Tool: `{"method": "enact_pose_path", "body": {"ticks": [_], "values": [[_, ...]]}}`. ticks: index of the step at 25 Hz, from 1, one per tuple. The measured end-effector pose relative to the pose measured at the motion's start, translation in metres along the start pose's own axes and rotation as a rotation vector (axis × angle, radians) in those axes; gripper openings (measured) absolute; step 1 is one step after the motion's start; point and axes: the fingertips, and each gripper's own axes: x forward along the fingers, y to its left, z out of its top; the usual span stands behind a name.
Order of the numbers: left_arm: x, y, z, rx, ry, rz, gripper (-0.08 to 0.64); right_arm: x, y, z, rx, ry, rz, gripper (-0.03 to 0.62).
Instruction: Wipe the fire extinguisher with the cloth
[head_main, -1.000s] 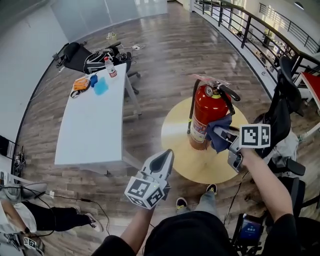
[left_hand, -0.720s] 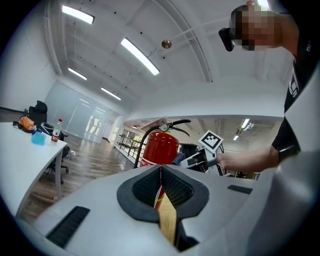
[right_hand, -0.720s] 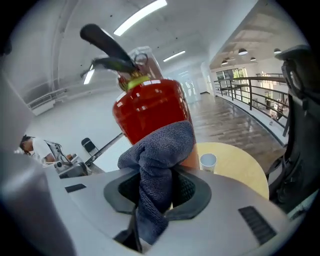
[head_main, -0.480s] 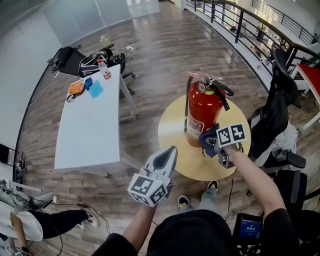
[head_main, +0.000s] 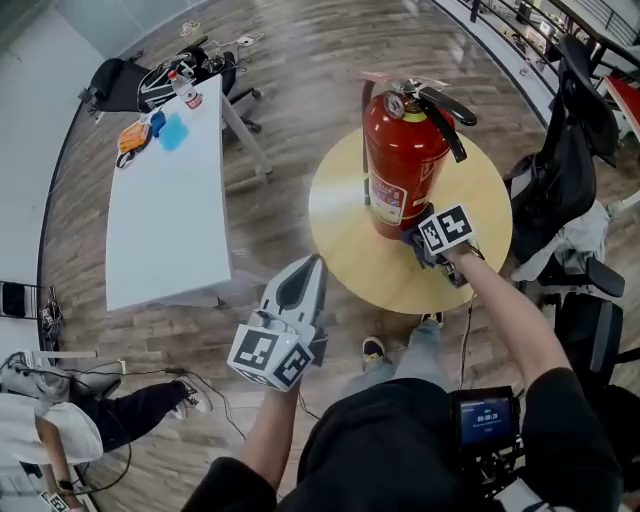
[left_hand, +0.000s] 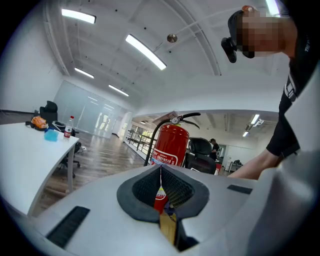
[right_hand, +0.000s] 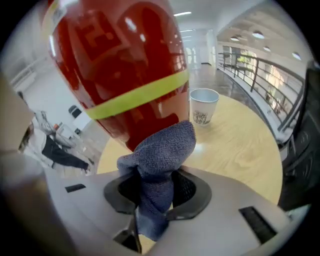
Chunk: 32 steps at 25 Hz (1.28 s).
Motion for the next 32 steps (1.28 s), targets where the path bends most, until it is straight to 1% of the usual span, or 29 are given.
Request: {"method": "enact_pose_path", "body": {"ticks": [2,4,7,10,13,15,17,19,21,23,25,27,28,31,32], "values": [[0.001,0.002,-0.007,-0.010,0.020,0.013,0.023,0.006,-0.017,-0.007,-0.156,0.043,-0.045,0.112],[0.003,0.005,-0.013,-0.014,0.040,0.024,0.023,0.012,-0.034,-0.005,-0.295,0.083,-0.076,0.112],[0.011,0.005,-0.022,-0.027,0.070,0.037,0.023,0.028,-0.059,0.007,-0.451,0.112,-0.105,0.112],[0.018,0.006,-0.031,-0.038,0.088,0.048,0.023,0.047,-0.072,0.010,-0.551,0.140,-0.069,0.112],[0.021,0.008,-0.033,-0.045,0.090,0.052,0.023,0.054,-0.073,0.012,-0.626,0.173,0.005,0.112],[0.022,0.008,-0.033,-0.063,0.091,0.053,0.023,0.052,-0.070,0.010,-0.653,0.211,0.027,0.112],[0.023,0.008,-0.034,-0.066,0.091,0.050,0.023,0.050,-0.068,0.005,-0.631,0.250,-0.005,0.110],[0.020,0.007,-0.034,-0.071,0.083,0.051,0.023,0.049,-0.064,-0.001,-0.562,0.255,-0.041,0.110],[0.016,0.010,-0.033,-0.076,0.070,0.055,0.023,0.046,-0.056,-0.007,-0.465,0.231,-0.052,0.109],[0.009,0.013,-0.032,-0.080,0.057,0.058,0.023,0.044,-0.045,-0.016,-0.333,0.204,-0.049,0.109],[0.001,0.015,-0.031,-0.079,0.046,0.053,0.023,0.043,-0.027,-0.026,-0.170,0.175,-0.031,0.110],[-0.007,0.018,-0.030,-0.081,0.035,0.052,0.023,0.044,0.000,-0.033,0.026,0.129,0.006,0.110],[-0.012,0.019,-0.030,-0.086,0.030,0.055,0.023,0.046,0.013,-0.033,0.147,0.096,0.031,0.110],[-0.026,0.020,-0.032,-0.095,0.025,0.067,0.023,0.057,0.049,-0.022,0.554,-0.019,0.126,0.110],[-0.031,0.020,-0.033,-0.096,0.023,0.072,0.023,0.060,0.057,-0.015,0.667,-0.059,0.148,0.110]]}}
